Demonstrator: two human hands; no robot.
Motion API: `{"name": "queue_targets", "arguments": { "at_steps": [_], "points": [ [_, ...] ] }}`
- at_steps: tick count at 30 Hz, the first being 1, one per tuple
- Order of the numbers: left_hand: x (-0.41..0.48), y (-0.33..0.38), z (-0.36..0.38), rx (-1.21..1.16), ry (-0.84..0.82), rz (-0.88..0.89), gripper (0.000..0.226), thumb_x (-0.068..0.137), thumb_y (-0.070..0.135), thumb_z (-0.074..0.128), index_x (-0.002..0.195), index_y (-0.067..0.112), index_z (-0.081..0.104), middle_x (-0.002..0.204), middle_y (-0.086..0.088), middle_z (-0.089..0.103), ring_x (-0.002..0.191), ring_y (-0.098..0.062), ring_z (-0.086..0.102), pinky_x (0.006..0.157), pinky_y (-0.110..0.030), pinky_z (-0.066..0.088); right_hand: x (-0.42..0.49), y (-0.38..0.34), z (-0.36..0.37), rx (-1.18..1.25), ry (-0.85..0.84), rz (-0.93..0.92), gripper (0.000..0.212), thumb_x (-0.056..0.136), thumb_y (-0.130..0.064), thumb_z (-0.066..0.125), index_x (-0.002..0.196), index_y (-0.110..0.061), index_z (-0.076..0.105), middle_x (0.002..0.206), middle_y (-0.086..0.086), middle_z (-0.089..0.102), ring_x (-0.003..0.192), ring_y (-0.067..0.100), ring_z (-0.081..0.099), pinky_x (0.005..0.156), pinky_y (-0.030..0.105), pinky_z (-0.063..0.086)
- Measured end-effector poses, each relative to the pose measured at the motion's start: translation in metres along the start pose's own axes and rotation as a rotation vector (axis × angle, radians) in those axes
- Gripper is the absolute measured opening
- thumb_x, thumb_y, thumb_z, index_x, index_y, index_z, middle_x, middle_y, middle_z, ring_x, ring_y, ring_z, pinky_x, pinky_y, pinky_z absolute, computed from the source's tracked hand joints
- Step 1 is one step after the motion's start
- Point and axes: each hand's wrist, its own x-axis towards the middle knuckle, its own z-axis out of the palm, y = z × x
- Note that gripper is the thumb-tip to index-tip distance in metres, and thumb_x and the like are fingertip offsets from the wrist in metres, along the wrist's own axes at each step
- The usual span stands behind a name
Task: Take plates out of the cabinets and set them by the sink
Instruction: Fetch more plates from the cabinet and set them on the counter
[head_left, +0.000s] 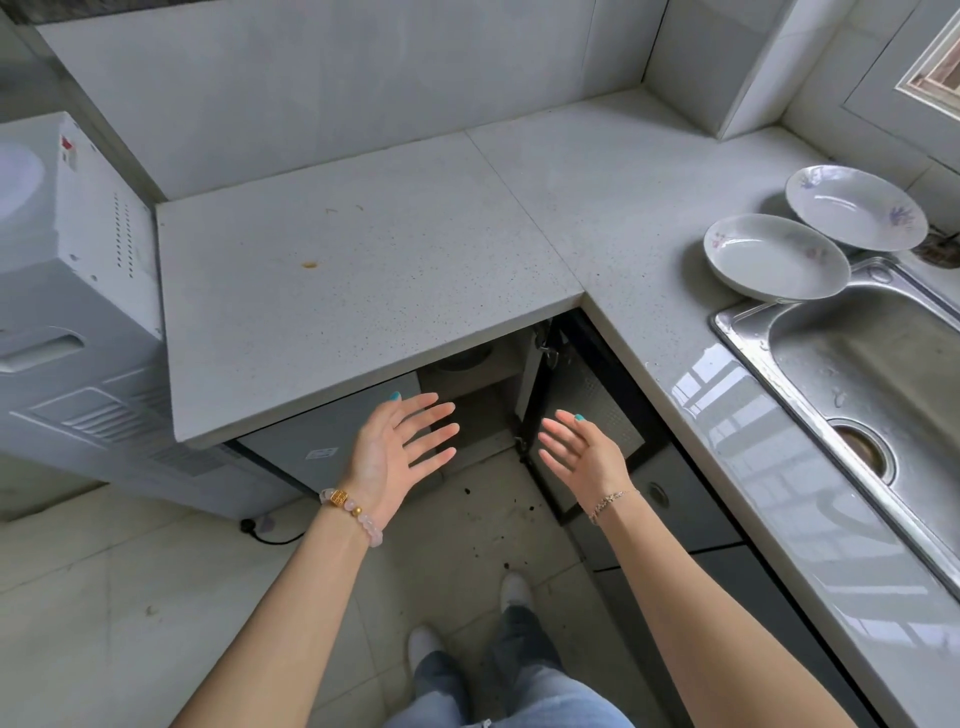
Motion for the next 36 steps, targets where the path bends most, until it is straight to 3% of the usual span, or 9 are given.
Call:
{"name": "queue_targets", "arguments": {
  "at_steps": [9, 23, 28, 32, 36],
  "points": [
    [0.013, -0.004, 0.012, -0.015, 0.020, -0.015, 0.036, 0.097, 0.035, 0.040, 0.110, 0.010, 0.062, 0.114, -0.011, 0.067, 0.106, -0.029, 0.063, 0.089, -0.044, 0.050, 0.005, -0.007, 0.011, 0.046, -0.021, 0.014, 0.030, 0.099, -0.020, 0.040, 0.117, -0.009, 0.061, 0.100, 0.006, 0.069, 0.090, 0.020, 0.067, 0.077, 0.032, 0.054],
    [0.099, -0.067, 0.046, 0.010, 0.122, -0.189, 0.033, 0.098, 0.029, 0.040, 0.115, 0.009, 0.059, 0.112, -0.009, 0.067, 0.105, -0.027, 0.064, 0.087, -0.042, 0.051, 0.076, -0.011, -0.012, 0.104, 0.062, 0.079, 0.029, 0.097, -0.019, 0.044, 0.113, -0.010, 0.066, 0.094, 0.005, 0.070, 0.089, 0.020, 0.067, 0.079, 0.032, 0.054],
    [0.155, -0.095, 0.035, 0.027, 0.100, -0.264, 0.029, 0.097, 0.026, 0.041, 0.114, 0.011, 0.059, 0.114, -0.009, 0.066, 0.106, -0.026, 0.063, 0.091, -0.042, 0.050, 0.116, 0.021, -0.020, 0.126, 0.046, 0.083, 0.023, 0.096, -0.021, 0.045, 0.104, -0.014, 0.066, 0.096, 0.004, 0.069, 0.091, 0.019, 0.065, 0.080, 0.031, 0.054],
    [0.217, -0.122, 0.007, -0.026, 0.106, -0.296, 0.029, 0.097, 0.025, 0.042, 0.117, 0.010, 0.058, 0.116, -0.008, 0.065, 0.106, -0.025, 0.062, 0.089, -0.041, 0.050, 0.166, 0.057, -0.029, 0.167, 0.055, 0.089, 0.027, 0.099, -0.022, 0.038, 0.113, -0.012, 0.060, 0.100, 0.004, 0.066, 0.093, 0.017, 0.063, 0.087, 0.031, 0.051],
    [0.272, -0.146, -0.021, -0.045, 0.109, -0.294, 0.028, 0.098, 0.025, 0.039, 0.111, 0.012, 0.059, 0.113, -0.005, 0.065, 0.104, -0.022, 0.062, 0.086, -0.039, 0.051, 0.214, 0.087, -0.022, 0.174, 0.042, 0.065, 0.027, 0.100, -0.022, 0.033, 0.106, -0.015, 0.059, 0.095, 0.001, 0.066, 0.085, 0.013, 0.063, 0.079, 0.027, 0.051]
  ]
}}
